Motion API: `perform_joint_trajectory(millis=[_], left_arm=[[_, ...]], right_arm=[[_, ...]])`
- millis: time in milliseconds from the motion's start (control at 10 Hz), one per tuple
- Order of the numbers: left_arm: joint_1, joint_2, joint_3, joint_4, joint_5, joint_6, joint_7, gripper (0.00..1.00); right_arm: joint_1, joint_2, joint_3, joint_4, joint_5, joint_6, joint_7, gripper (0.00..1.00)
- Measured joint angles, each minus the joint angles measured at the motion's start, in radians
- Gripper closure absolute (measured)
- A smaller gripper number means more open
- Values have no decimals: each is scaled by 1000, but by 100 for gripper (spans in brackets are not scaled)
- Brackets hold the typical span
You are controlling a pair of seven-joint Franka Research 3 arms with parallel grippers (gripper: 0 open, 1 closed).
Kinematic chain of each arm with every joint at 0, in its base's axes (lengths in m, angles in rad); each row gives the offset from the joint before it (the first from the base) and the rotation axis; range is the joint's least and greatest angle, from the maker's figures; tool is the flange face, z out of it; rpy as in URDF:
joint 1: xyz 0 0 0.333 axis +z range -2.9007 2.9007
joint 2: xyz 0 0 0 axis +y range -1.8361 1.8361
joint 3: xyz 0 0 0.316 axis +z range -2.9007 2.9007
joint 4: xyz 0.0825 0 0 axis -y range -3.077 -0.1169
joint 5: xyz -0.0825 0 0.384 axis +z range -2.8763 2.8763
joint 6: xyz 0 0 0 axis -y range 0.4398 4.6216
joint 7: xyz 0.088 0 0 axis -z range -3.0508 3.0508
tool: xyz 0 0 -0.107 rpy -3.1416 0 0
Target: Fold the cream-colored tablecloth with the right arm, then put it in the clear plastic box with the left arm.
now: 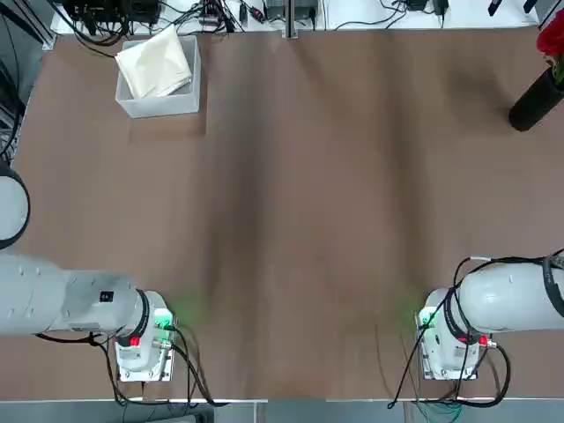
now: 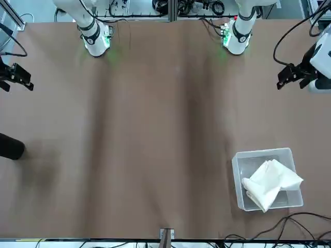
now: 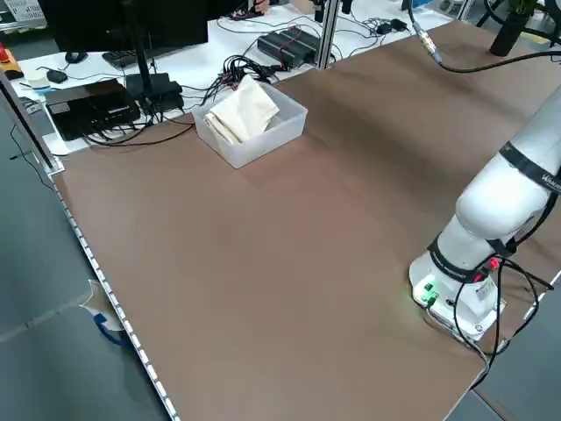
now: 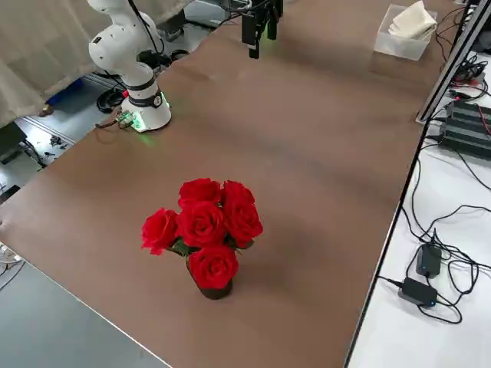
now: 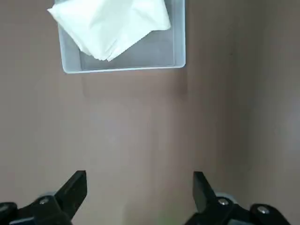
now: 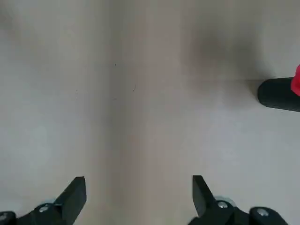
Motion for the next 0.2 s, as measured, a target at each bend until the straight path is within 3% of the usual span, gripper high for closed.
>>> perform_joint_trajectory(millis=[200], left_arm=[[2,0,1,-1,0,0,16,0]], right_arm=[[0,0,0,0,0,0,0,0]])
